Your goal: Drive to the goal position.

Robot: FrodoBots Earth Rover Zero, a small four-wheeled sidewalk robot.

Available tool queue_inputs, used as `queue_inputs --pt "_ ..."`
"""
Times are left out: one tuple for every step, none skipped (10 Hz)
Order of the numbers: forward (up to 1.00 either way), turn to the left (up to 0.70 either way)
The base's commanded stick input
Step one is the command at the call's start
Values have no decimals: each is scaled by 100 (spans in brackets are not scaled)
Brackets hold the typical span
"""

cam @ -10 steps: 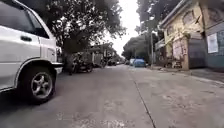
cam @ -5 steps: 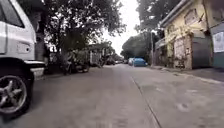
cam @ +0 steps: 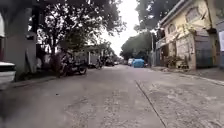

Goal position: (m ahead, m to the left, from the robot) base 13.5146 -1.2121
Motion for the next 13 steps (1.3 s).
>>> queue_inputs --pt "100 0" --pt "100 0" --pt "100 0" --pt "100 0" --pt "100 0" --pt "100 0" --pt "100 0" --pt "100 0" --pt "100 0" --pt "100 0" --pt "100 0" --pt "100 0" --pt "100 0"
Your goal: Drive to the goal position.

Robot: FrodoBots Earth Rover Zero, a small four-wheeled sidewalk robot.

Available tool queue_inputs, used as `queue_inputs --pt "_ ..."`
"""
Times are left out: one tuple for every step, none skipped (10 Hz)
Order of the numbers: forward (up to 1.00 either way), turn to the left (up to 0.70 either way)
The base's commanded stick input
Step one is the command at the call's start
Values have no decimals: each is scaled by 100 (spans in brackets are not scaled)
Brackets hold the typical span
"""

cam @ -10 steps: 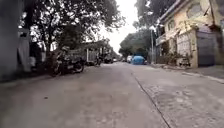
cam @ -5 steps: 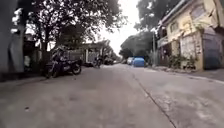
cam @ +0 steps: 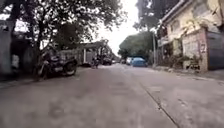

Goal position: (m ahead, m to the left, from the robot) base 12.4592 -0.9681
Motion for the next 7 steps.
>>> queue_inputs --pt "100 0" --pt "100 0" --pt "100 0" --pt "100 0" --pt "100 0" --pt "100 0" --pt "100 0"
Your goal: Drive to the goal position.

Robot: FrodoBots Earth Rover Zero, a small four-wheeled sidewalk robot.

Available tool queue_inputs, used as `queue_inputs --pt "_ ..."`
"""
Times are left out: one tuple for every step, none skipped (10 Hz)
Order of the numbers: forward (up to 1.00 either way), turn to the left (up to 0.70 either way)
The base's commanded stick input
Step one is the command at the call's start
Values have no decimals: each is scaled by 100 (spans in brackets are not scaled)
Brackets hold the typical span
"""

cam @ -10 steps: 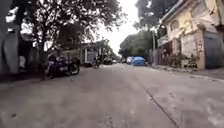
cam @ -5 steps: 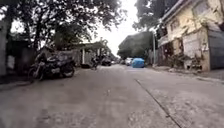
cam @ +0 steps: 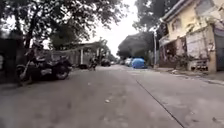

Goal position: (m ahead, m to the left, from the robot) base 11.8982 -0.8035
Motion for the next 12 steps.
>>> queue_inputs --pt "100 0" --pt "100 0" --pt "100 0" --pt "100 0" --pt "100 0" --pt "100 0" --pt "100 0" --pt "100 0" --pt "100 0" --pt "100 0" --pt "100 0" --pt "100 0"
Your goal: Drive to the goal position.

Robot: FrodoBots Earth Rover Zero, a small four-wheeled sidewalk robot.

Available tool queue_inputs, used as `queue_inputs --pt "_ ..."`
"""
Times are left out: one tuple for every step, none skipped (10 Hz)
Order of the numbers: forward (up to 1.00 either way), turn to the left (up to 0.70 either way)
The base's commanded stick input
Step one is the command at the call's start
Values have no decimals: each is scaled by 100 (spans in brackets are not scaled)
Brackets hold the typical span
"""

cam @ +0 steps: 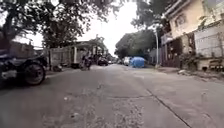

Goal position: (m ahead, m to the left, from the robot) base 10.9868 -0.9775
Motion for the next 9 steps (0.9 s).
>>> queue_inputs --pt "100 0" --pt "100 0" --pt "100 0" --pt "100 0" --pt "100 0" --pt "100 0" --pt "100 0" --pt "100 0" --pt "100 0"
